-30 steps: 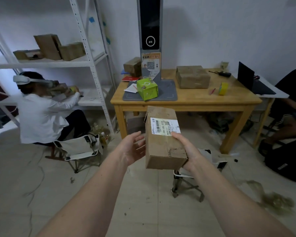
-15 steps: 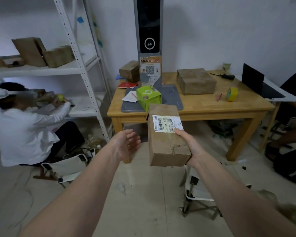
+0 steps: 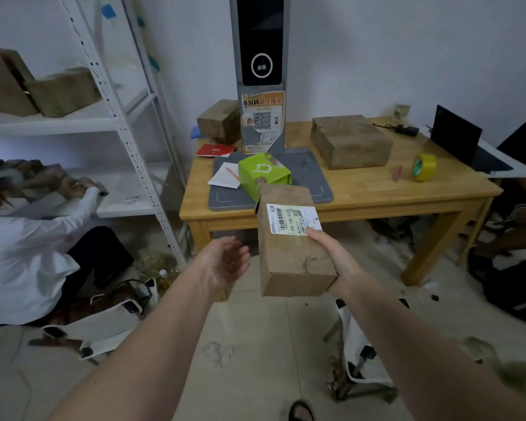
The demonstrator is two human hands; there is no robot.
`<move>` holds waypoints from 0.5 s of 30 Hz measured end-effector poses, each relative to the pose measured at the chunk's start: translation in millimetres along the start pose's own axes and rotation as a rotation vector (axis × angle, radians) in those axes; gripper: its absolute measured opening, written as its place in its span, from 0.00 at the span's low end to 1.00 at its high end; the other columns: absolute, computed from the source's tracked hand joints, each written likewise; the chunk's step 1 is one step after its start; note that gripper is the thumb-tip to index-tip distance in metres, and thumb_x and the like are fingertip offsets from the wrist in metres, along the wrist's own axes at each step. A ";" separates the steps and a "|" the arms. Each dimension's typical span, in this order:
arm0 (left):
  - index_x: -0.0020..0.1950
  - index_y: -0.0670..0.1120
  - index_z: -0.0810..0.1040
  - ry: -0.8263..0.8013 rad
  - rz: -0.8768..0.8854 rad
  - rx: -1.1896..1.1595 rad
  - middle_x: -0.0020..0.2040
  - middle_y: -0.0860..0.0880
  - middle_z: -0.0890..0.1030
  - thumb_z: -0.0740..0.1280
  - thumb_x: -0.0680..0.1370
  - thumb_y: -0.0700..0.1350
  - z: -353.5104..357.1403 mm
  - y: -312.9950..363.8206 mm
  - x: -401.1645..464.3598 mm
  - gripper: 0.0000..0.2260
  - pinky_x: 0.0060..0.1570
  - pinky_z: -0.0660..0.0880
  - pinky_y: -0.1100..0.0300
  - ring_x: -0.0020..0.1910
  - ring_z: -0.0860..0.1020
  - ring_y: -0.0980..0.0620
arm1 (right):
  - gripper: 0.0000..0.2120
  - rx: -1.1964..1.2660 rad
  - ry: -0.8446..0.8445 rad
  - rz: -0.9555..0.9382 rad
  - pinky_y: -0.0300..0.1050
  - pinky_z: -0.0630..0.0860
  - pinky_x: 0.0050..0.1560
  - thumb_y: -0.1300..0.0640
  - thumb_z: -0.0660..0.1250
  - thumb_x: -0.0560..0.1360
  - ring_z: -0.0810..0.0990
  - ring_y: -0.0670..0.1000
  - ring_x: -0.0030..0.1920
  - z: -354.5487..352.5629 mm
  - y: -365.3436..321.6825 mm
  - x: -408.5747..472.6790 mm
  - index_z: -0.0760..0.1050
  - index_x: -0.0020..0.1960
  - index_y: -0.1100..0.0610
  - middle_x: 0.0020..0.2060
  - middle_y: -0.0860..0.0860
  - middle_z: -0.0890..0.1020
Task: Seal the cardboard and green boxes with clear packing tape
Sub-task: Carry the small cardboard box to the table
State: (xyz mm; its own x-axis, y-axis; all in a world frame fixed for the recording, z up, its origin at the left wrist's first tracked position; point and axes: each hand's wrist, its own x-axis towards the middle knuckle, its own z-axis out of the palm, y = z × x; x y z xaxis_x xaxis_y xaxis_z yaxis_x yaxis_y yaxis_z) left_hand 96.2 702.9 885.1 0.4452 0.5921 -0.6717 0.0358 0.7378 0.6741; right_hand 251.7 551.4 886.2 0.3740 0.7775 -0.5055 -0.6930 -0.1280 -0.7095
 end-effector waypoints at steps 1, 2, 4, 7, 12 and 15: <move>0.47 0.43 0.77 0.003 0.000 -0.008 0.43 0.44 0.80 0.63 0.81 0.45 0.8 5.8 8.1 0.08 0.46 0.76 0.55 0.42 0.78 0.49 | 0.20 -0.001 -0.006 0.001 0.55 0.75 0.62 0.49 0.72 0.72 0.82 0.57 0.56 1.9 -3.2 8.7 0.79 0.62 0.54 0.54 0.55 0.84; 0.46 0.43 0.77 0.011 0.001 -0.012 0.43 0.44 0.80 0.63 0.81 0.45 2.4 11.4 16.2 0.08 0.46 0.76 0.55 0.41 0.78 0.49 | 0.20 0.002 -0.012 0.000 0.55 0.75 0.62 0.50 0.71 0.72 0.82 0.57 0.56 3.3 -7.2 17.2 0.79 0.62 0.55 0.54 0.55 0.84; 0.46 0.43 0.77 0.020 0.005 -0.007 0.42 0.44 0.80 0.62 0.82 0.45 9.9 23.7 31.5 0.08 0.46 0.76 0.56 0.41 0.78 0.49 | 0.17 0.015 -0.024 0.001 0.53 0.77 0.59 0.50 0.70 0.73 0.83 0.56 0.53 5.5 -18.6 32.4 0.79 0.60 0.55 0.53 0.55 0.84; 0.46 0.42 0.77 0.017 0.010 0.001 0.42 0.45 0.80 0.62 0.82 0.45 30.4 45.4 53.4 0.09 0.46 0.76 0.56 0.41 0.78 0.49 | 0.17 0.012 -0.025 0.017 0.52 0.78 0.54 0.49 0.70 0.73 0.84 0.55 0.49 3.9 -42.6 56.0 0.80 0.59 0.54 0.52 0.54 0.85; 0.48 0.42 0.76 0.022 0.028 0.003 0.43 0.45 0.79 0.63 0.81 0.45 67.3 77.2 87.1 0.07 0.45 0.77 0.56 0.40 0.78 0.49 | 0.16 0.064 -0.012 0.018 0.51 0.78 0.52 0.51 0.71 0.73 0.85 0.54 0.47 -4.9 -83.8 96.1 0.80 0.59 0.55 0.51 0.55 0.85; 0.47 0.42 0.76 0.009 0.040 0.012 0.42 0.45 0.79 0.63 0.81 0.45 84.7 89.8 105.0 0.07 0.45 0.76 0.57 0.39 0.78 0.49 | 0.16 0.061 -0.035 0.018 0.51 0.79 0.50 0.51 0.71 0.73 0.85 0.54 0.47 -7.8 -104.7 116.7 0.80 0.59 0.55 0.51 0.55 0.85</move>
State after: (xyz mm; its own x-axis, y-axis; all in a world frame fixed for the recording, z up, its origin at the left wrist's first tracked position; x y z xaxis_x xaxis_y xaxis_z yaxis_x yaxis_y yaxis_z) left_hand 222.0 803.9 901.2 0.4386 0.6240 -0.6468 0.0284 0.7097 0.7039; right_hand 372.7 650.7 897.6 0.3402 0.7968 -0.4994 -0.7361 -0.1048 -0.6687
